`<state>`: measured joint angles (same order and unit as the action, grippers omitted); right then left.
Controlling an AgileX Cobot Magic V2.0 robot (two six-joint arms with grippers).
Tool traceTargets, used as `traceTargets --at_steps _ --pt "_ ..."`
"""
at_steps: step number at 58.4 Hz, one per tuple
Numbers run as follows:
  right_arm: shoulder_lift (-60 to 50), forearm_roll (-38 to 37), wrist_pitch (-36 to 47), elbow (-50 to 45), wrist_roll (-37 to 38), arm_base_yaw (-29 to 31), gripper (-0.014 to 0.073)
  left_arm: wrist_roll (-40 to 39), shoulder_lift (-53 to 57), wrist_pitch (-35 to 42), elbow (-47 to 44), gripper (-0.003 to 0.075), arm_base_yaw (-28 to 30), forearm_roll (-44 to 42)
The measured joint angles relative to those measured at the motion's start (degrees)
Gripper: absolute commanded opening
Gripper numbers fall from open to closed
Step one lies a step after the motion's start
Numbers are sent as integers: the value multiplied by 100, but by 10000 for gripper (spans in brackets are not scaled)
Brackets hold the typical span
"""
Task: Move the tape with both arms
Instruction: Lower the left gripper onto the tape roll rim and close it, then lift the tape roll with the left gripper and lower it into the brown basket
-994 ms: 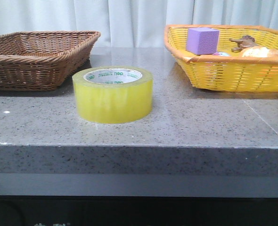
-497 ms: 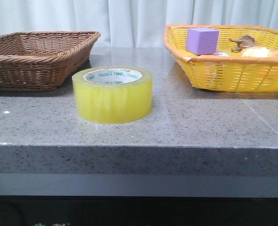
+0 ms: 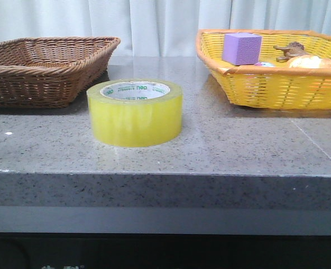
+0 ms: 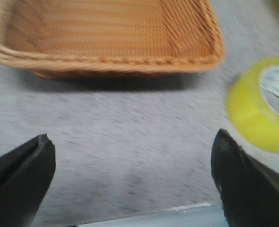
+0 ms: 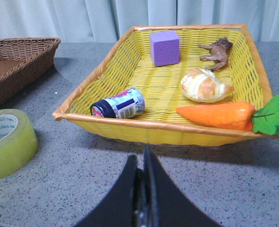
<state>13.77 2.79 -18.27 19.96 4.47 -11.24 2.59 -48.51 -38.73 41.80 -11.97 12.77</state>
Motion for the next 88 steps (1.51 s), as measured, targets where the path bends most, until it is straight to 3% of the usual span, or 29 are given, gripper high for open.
traceTargets --at_steps 21,46,53,67,72,88 --pt "0 0 10 0 0 0 -90 0 -2512 249 1138 658 -1523 993" --pt "0 0 10 0 0 0 -90 0 -3955 617 1932 644 -1826 1313" --pt "0 0 10 0 0 0 -90 0 -4112 699 1930 545 -1826 1350" --pt "0 0 10 0 0 0 -90 0 -4162 701 1944 168 -1826 1385" --pt "0 0 10 0 0 0 -90 18 -4162 711 1963 67 -1826 1384" --pt "0 0 10 0 0 0 -90 18 -4093 686 2006 37 -1964 1335"
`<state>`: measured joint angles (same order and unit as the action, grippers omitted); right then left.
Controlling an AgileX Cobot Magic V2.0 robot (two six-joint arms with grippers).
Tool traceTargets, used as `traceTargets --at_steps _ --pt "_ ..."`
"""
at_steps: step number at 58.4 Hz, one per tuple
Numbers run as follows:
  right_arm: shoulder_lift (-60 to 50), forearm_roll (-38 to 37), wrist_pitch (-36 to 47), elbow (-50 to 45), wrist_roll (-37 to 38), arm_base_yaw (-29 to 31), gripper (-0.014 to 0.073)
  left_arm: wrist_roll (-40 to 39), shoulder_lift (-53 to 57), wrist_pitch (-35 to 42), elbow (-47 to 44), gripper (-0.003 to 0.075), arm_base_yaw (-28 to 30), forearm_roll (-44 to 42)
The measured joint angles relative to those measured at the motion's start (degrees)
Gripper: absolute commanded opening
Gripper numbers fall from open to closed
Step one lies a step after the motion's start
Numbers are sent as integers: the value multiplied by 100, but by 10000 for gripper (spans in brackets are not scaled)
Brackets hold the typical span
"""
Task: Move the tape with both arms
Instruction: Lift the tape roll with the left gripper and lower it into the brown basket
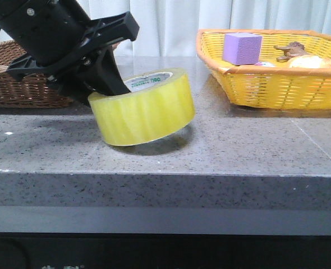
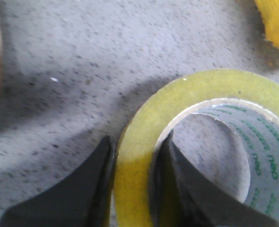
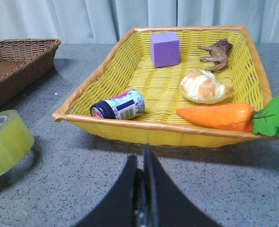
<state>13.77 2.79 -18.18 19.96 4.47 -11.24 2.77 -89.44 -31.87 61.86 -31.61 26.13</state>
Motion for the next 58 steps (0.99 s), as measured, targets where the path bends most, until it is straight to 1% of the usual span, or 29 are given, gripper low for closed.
traceTargets --at_steps 10,15,21,30,42,47,53,58 --pt "0 0 2 0 0 0 -90 0 181 -530 384 36 -50 -200" --pt "0 0 12 0 0 0 -90 0 324 -653 832 26 -25 -479" --pt "0 0 12 0 0 0 -90 0 401 -758 1414 11 162 -861" --pt "0 0 62 0 0 0 -90 0 410 -768 1870 8 703 -1246" --pt "0 0 61 0 0 0 -90 0 294 -573 1961 8 1960 -1408" --pt "0 0 61 0 0 0 -90 0 76 -462 1961 8 2342 -1461" --pt "0 0 61 0 0 0 -90 0 -276 -351 1961 10 2642 -1470" --pt "0 0 61 0 0 0 -90 0 -560 -327 1961 12 2772 -1470"
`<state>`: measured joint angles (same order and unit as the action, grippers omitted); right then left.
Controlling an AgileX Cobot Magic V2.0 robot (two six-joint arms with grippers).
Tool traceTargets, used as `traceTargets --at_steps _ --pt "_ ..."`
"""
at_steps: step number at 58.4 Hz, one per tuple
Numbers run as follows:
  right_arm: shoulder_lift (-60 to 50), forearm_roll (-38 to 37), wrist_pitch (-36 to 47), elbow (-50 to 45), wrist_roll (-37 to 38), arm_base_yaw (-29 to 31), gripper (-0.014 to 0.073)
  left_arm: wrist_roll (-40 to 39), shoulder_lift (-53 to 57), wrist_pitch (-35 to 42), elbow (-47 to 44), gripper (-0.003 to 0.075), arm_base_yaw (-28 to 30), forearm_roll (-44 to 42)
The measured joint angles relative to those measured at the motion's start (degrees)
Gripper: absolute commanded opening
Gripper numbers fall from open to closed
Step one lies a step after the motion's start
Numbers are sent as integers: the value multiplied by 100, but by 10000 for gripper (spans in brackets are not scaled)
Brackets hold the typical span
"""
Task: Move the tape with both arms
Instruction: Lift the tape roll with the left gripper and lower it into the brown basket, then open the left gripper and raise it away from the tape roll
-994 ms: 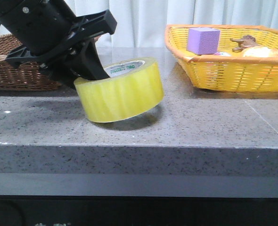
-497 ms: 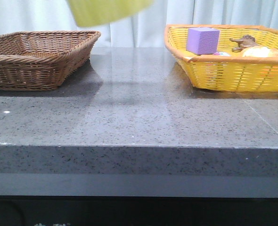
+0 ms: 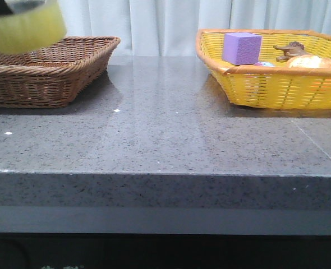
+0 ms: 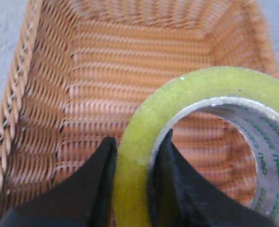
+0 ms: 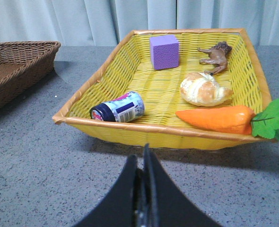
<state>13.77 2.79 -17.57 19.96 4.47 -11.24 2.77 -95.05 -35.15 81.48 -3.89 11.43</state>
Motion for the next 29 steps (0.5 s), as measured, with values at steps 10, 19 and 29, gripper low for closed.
traceTargets --at_steps 10,19,29 --pt "0 0 0 0 0 0 -90 0 -434 -49 0 85 102 -15" --pt "0 0 0 0 0 0 -90 0 -454 -54 0 278 102 9" --pt "0 0 27 0 0 0 -90 0 -413 -33 14 360 102 60"
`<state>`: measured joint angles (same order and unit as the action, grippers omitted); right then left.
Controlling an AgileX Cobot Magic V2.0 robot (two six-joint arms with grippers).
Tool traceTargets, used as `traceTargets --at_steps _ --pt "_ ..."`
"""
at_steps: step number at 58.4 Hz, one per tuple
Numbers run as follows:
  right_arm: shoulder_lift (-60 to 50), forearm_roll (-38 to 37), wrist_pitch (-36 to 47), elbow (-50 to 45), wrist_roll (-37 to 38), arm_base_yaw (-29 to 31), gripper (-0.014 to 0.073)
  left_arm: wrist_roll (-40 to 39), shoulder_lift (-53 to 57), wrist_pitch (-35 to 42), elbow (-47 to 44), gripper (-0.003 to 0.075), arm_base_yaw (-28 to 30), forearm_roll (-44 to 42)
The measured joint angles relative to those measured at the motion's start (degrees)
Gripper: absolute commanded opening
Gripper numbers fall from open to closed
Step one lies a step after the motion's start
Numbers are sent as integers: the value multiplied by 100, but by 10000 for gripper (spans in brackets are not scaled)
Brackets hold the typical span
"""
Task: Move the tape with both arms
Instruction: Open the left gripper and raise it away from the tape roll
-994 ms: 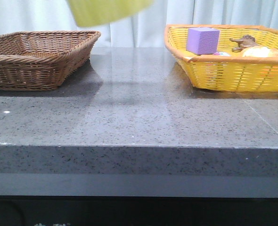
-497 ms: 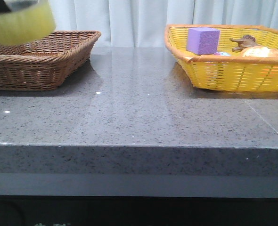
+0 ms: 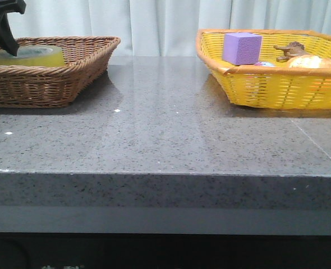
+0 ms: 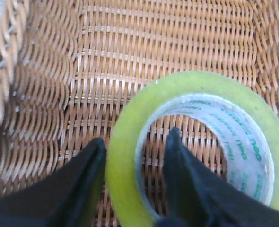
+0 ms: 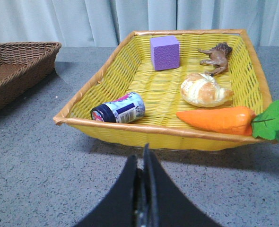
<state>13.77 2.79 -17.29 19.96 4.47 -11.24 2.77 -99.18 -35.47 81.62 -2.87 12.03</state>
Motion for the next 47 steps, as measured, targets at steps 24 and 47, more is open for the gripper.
traceTargets --at_steps 24,47 --pt "0 0 35 0 0 0 -90 210 1674 513 -969 113 -211 0" --pt "0 0 35 0 0 0 -90 295 4182 1471 -3241 -20 -672 23"
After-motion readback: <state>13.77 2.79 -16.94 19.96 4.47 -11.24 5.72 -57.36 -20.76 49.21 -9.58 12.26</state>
